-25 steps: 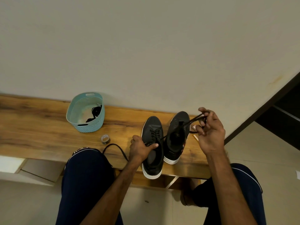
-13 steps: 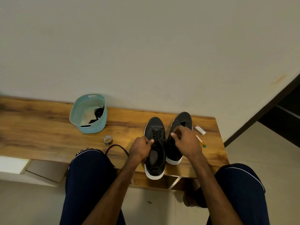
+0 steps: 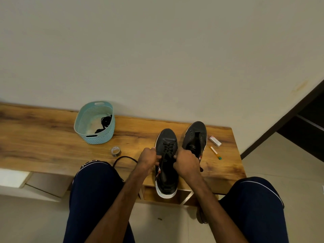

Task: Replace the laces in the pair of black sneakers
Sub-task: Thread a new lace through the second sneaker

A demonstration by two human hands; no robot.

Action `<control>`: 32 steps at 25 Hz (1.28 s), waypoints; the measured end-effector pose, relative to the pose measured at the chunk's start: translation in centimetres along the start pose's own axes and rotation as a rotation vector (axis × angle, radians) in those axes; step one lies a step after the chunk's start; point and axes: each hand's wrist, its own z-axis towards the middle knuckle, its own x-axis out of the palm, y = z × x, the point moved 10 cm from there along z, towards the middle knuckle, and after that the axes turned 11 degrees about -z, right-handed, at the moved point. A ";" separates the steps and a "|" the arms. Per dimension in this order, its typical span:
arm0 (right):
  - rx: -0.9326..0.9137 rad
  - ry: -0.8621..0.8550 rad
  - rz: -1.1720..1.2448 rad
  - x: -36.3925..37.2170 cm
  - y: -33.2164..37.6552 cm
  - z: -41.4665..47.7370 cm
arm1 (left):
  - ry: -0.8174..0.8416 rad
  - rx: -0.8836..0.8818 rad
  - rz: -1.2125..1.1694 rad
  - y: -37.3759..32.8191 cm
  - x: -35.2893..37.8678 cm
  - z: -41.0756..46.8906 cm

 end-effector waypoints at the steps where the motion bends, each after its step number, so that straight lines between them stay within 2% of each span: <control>1: 0.014 0.000 0.079 0.1 -0.3 0.2 | -0.010 -0.004 -0.028 0.0 -0.1 0.0; 3: 0.030 -0.008 0.214 -0.2 -0.9 0.6 | -0.015 0.016 -0.085 -0.2 -0.2 0.3; 5: 0.010 0.006 0.240 -0.3 -0.8 0.7 | -0.006 0.049 -0.078 -0.6 -0.4 0.5; 9: 0.057 0.010 0.293 -1.3 -1.6 1.0 | -0.047 0.298 0.347 -4.0 -1.4 -1.3; 10: 0.083 -0.015 0.296 -2.2 -2.1 1.0 | -0.040 0.352 0.378 -5.1 -1.6 -2.1; 14: 0.106 0.073 0.347 -5.3 -2.9 0.4 | 0.073 0.457 0.162 -10.0 -3.4 -6.6; 16: 0.066 0.079 0.541 -8.3 -2.4 -0.1 | 0.116 0.446 0.044 -12.4 -4.3 -9.2; 18: -0.043 0.052 0.771 -12.7 -0.9 -0.9 | 0.126 0.483 -0.044 -15.7 -5.2 -12.1; 20: -0.201 0.024 0.870 -17.6 1.2 -1.8 | 0.103 0.564 -0.114 -19.7 -6.0 -14.9; 23: -0.330 -0.081 0.905 -23.8 3.5 -2.1 | 0.101 0.709 -0.169 -25.4 -6.1 -19.0; 26: -0.393 -0.193 0.949 -27.8 5.2 -2.1 | 0.197 0.824 -0.195 -29.3 -4.4 -22.2; 29: -0.459 -0.399 0.987 -31.8 6.3 -3.1 | 0.289 0.956 -0.166 -31.4 -2.9 -24.6; 32: -0.482 -0.512 1.052 -34.7 7.4 -3.5 | 0.222 1.097 -0.121 -33.0 -3.1 -25.8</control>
